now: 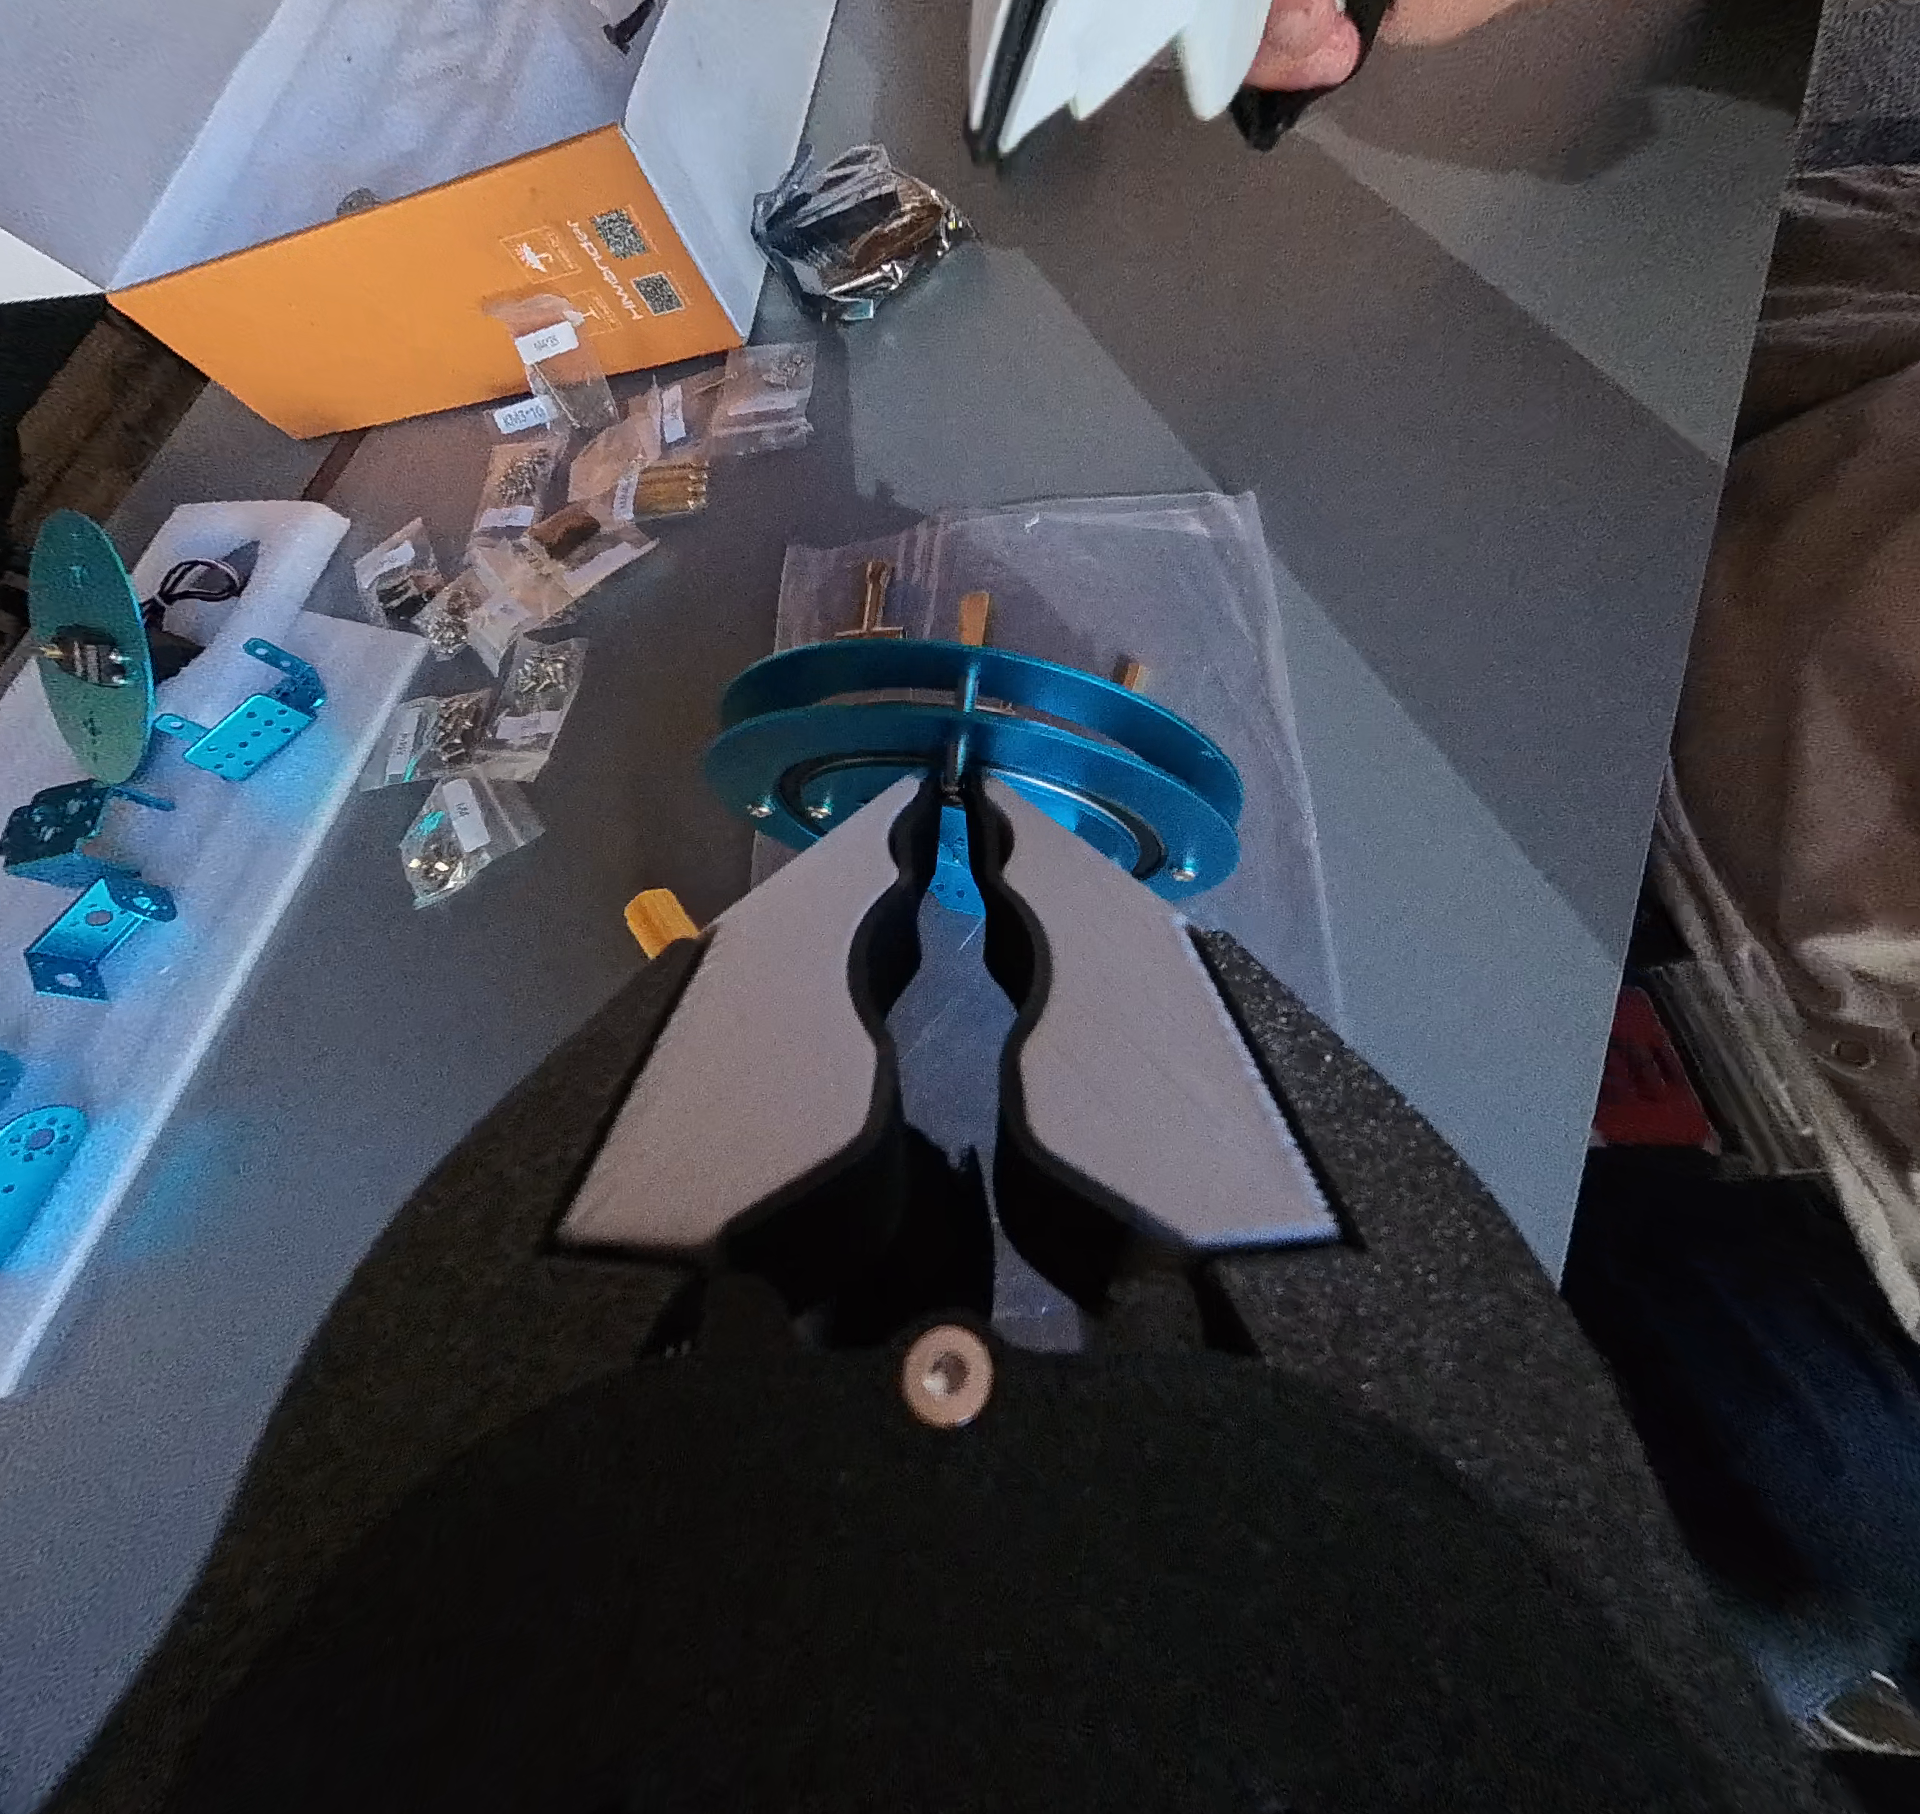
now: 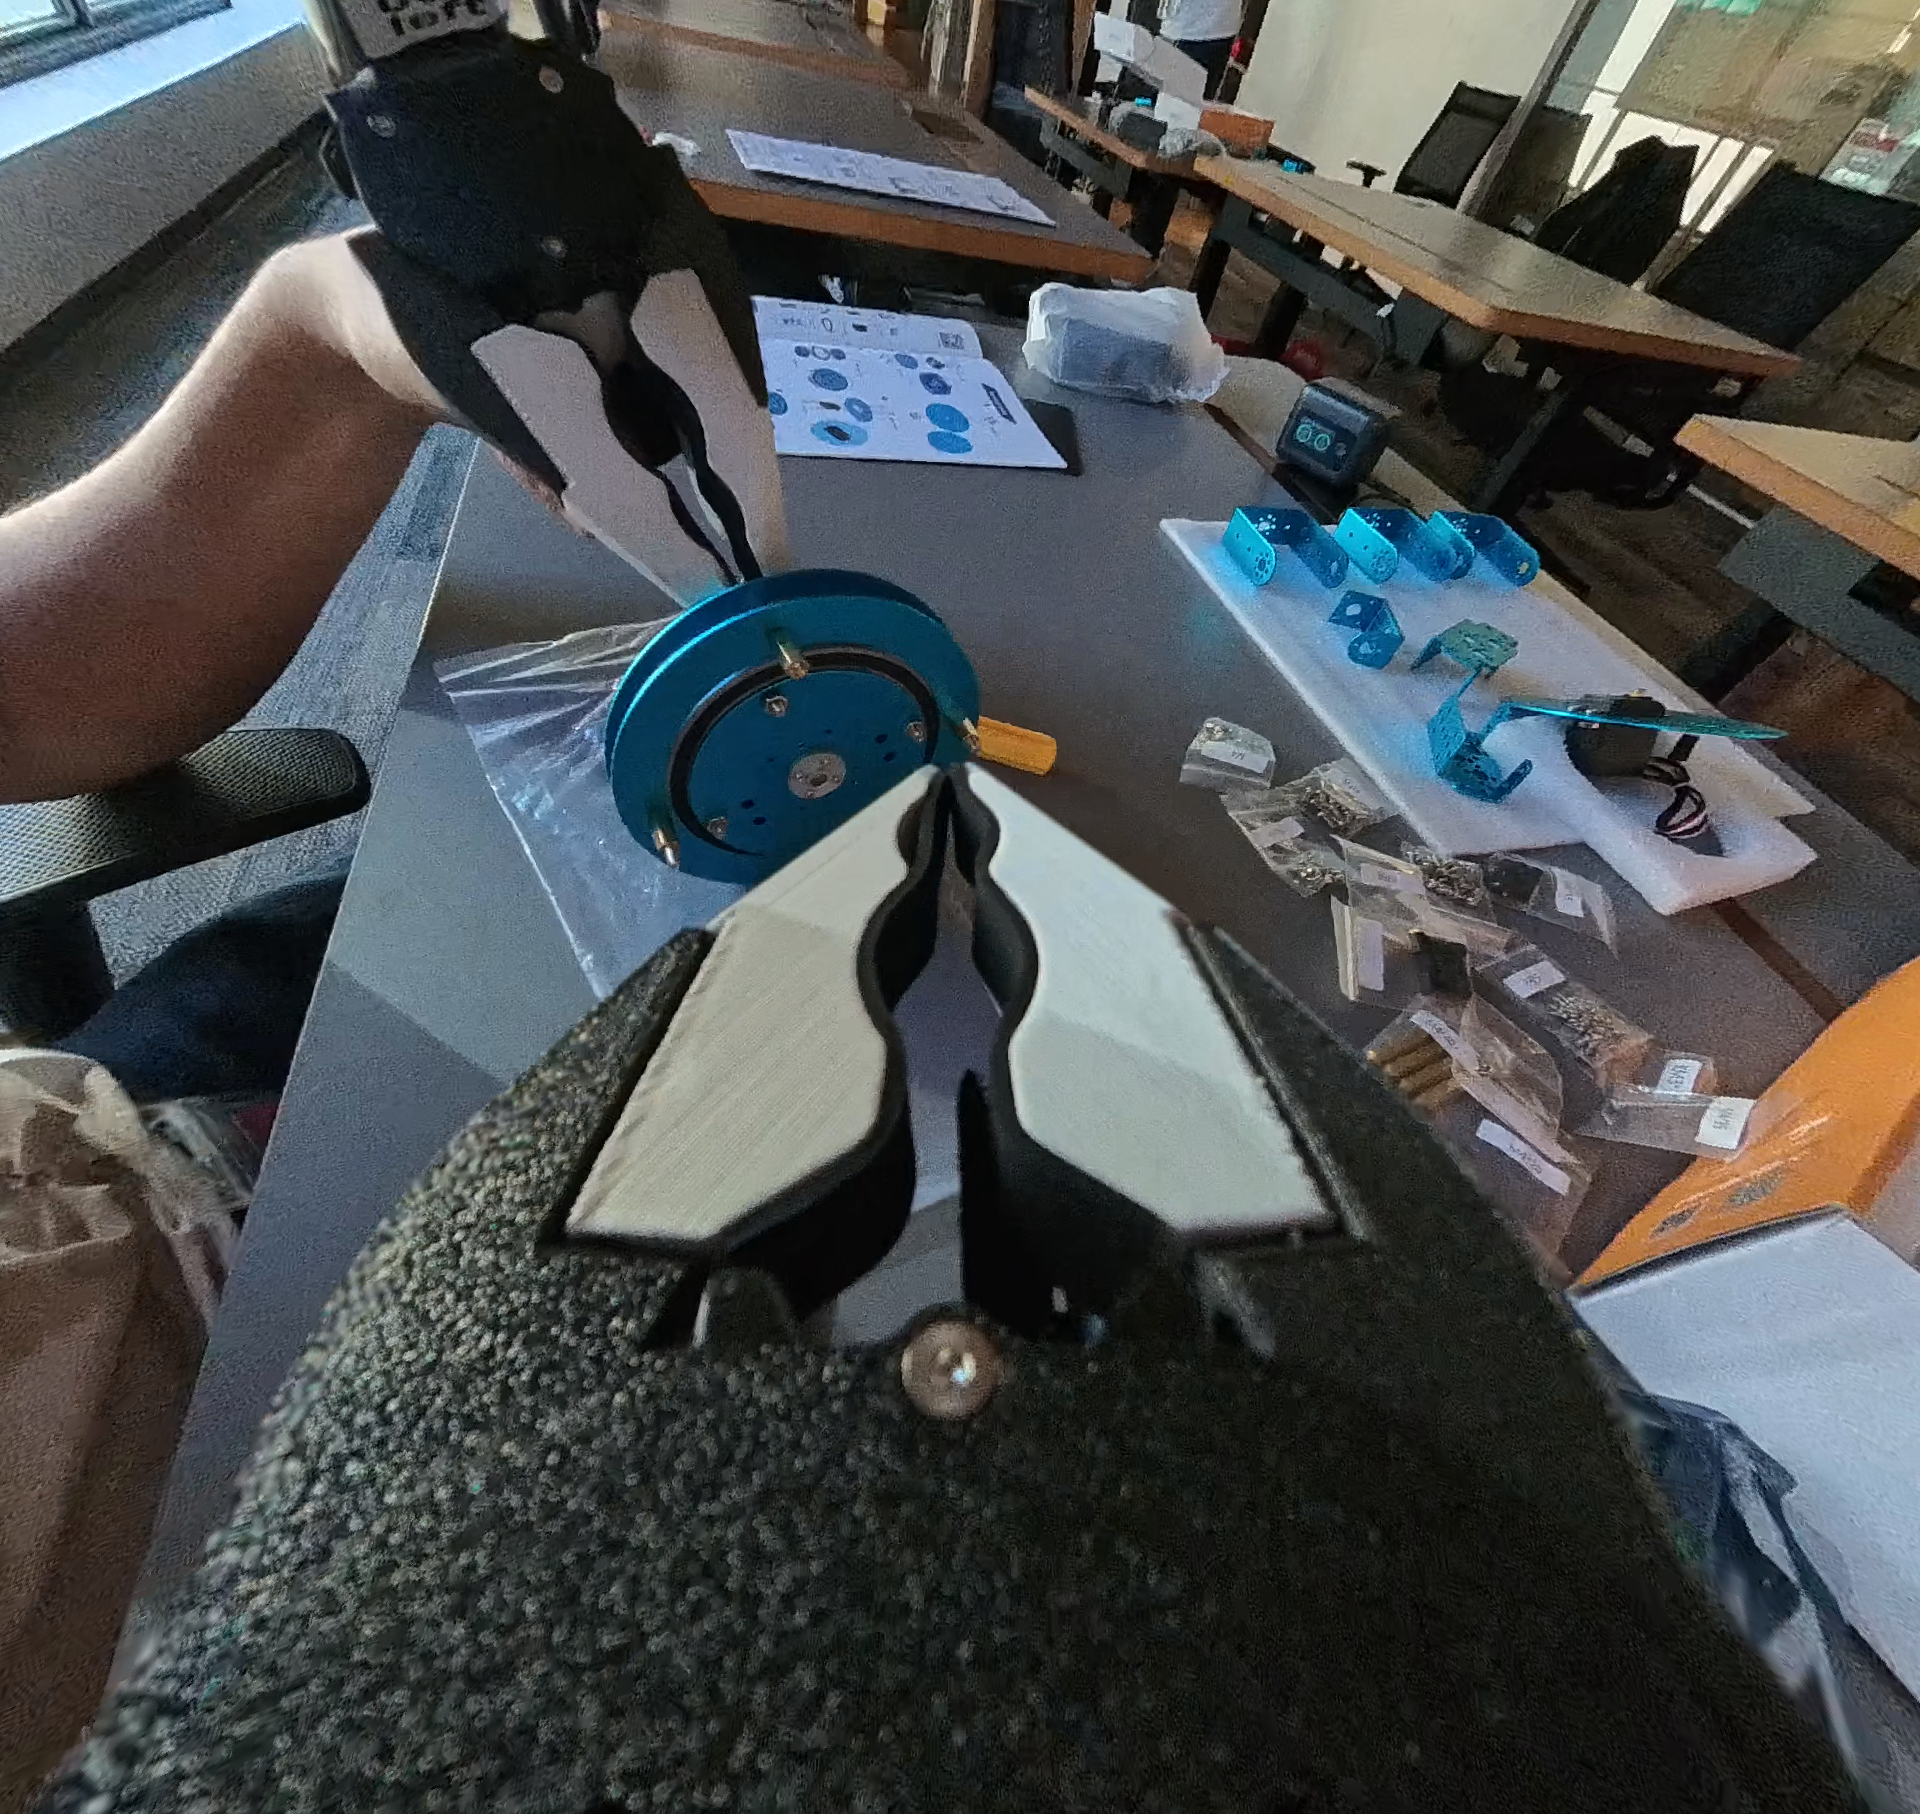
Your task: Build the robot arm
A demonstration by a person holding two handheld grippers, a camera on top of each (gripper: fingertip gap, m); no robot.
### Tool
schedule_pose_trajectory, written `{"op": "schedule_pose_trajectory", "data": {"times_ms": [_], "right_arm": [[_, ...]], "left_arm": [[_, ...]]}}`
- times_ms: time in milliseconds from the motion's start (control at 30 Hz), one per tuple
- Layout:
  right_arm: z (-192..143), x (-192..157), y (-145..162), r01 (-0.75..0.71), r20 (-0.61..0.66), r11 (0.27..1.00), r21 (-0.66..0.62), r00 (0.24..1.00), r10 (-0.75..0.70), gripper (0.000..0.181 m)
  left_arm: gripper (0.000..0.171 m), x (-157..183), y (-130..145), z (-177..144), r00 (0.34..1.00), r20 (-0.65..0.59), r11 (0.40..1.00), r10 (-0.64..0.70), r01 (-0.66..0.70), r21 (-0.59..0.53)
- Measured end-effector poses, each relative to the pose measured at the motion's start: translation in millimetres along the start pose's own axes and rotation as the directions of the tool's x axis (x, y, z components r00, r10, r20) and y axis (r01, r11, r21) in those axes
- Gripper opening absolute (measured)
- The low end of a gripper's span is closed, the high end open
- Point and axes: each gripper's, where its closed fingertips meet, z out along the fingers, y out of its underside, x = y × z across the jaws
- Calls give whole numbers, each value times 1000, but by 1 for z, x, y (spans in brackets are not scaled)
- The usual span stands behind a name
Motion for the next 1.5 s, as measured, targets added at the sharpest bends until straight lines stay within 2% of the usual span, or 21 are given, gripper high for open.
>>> {"op": "schedule_pose_trajectory", "data": {"times_ms": [133,233,300,367,400,433,500,533,567,600,633,667,733,833,967,1000,1100,1233,1333,1433,1500], "right_arm": [[3,8,6,40,-16,999,15,999,-40,0],[14,-2,23,-4,73,999,-42,997,7,0],[25,2,32,7,39,996,-87,999,-4,0],[32,4,29,91,-13,992,-92,996,-93,11],[34,6,30,132,-61,981,-139,988,-142,17],[37,1,31,195,-78,963,-184,974,-212,31],[42,-5,29,393,-139,880,-268,888,-439,37],[45,-3,24,505,-195,806,-308,796,-573,32],[47,-1,17,614,-256,712,-340,669,-698,26],[49,-2,6,706,-312,611,-357,527,-791,23],[53,-7,1,770,-324,519,-371,417,-849,14],[59,-12,3,795,-295,467,-388,373,-880,13],[73,-17,9,798,-246,454,-395,385,-890,17],[84,-14,1,817,-248,427,-387,354,-902,18],[94,-20,-2,840,-202,375,-392,319,-926,6],[95,-18,-1,833,-187,374,-408,325,-927,5],[95,-17,1,800,-131,419,-429,404,-905,4],[92,-18,5,709,-17,544,-448,602,-798,4],[86,-27,9,559,151,681,-473,813,-563,4],[79,-34,12,427,283,730,-534,904,-321,4],[74,-39,14,263,336,746,-612,940,-56,5]], "left_arm": [[4,-1,1,-1,1000,14,1000,16,-16,-16],[4,-1,1,-1,1000,11,1000,18,-18,-16],[4,-1,1,-1,1000,-3,1000,19,-19,-7],[4,-1,1,-2,1000,-23,1000,1,-1,4],[4,-1,1,-2,999,-38,999,-29,30,12],[4,-3,1,-2,995,-59,996,-80,81,24],[3,-8,-1,0,970,-109,973,-219,226,52],[3,-12,-2,2,949,-135,953,-283,294,67],[3,-14,-3,4,928,-170,933,-333,350,81],[3,-16,-4,5,906,-211,915,-368,393,92],[3,-17,-4,5,888,-243,900,-391,424,100],[3,-18,-4,5,876,-265,891,-404,442,104],[3,-18,-4,4,862,-303,884,-407,455,105],[3,-18,-3,2,848,-336,878,-410,467,105],[3,-19,-3,3,855,-333,886,-397,452,102],[3,-19,-3,2,855,-336,887,-394,450,104],[3,-19,-4,3,866,-322,893,-382,436,111],[2,-20,-4,4,933,-188,940,-306,328,95],[2,-14,-4,3,976,-92,978,-197,203,57],[2,-8,-6,3,991,-49,992,-124,126,33],[3,-4,-7,3,996,-48,996,-81,82,35]]}}
